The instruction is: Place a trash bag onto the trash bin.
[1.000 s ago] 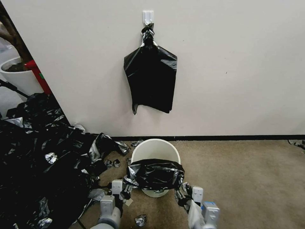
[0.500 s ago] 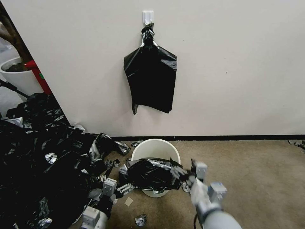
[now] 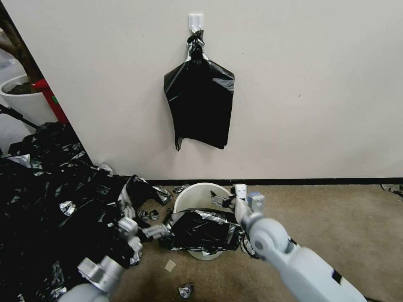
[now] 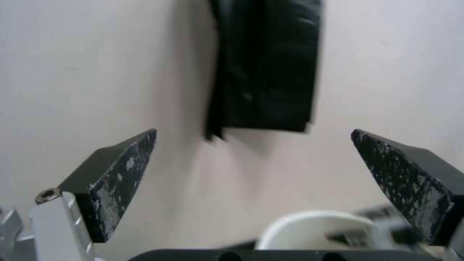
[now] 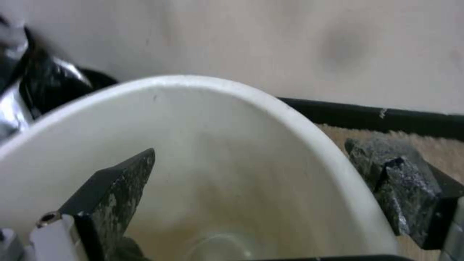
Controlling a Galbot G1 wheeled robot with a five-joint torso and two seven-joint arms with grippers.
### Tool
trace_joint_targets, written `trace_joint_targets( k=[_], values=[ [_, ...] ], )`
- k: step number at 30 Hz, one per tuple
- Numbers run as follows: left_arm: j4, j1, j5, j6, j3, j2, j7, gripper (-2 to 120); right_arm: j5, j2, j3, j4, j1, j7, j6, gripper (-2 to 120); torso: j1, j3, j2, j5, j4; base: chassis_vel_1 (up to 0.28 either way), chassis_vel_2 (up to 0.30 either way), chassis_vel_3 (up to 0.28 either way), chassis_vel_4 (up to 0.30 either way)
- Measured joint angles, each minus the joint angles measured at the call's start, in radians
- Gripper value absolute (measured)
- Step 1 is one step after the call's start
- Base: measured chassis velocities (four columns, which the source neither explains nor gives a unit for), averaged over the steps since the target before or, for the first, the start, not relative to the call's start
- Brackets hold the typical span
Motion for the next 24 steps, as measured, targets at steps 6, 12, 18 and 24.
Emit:
trace_joint_targets(
  k=[6,12,18,24],
  values=[
    [-0.011,-0.009,-0.015,0.017,-0.015,-0.030,-0.118,100,-0.070,0.022,-0.001,-0.080,0.041,-0.095,-0.021,86,0.000,0.000,0.000,-0.0003,-0.0003,0.000,0.000,0.000,0.000],
    [-0.004,-0.012,-0.010,0.039,-0.004,-0.030,-0.189,100,-0.076,0.056,-0.008,-0.114,0.056,-0.055,-0.013,64,0.000,0.000,0.000,-0.0003,-0.0004,0.000,0.000,0.000,0.000],
    [0.004,-0.028,-0.009,0.070,0.012,-0.017,-0.248,100,-0.056,0.073,-0.022,-0.078,0.034,0.120,-0.032,39,0.000,0.000,0.000,0.0002,0.0003,0.000,0.000,0.000,0.000],
    [0.025,-0.046,-0.007,0.078,0.034,-0.012,-0.284,100,0.052,0.104,-0.039,0.047,-0.074,0.451,0.053,15,0.000,0.000,0.000,0.0004,0.0004,0.000,0.000,0.000,0.000]
  ],
)
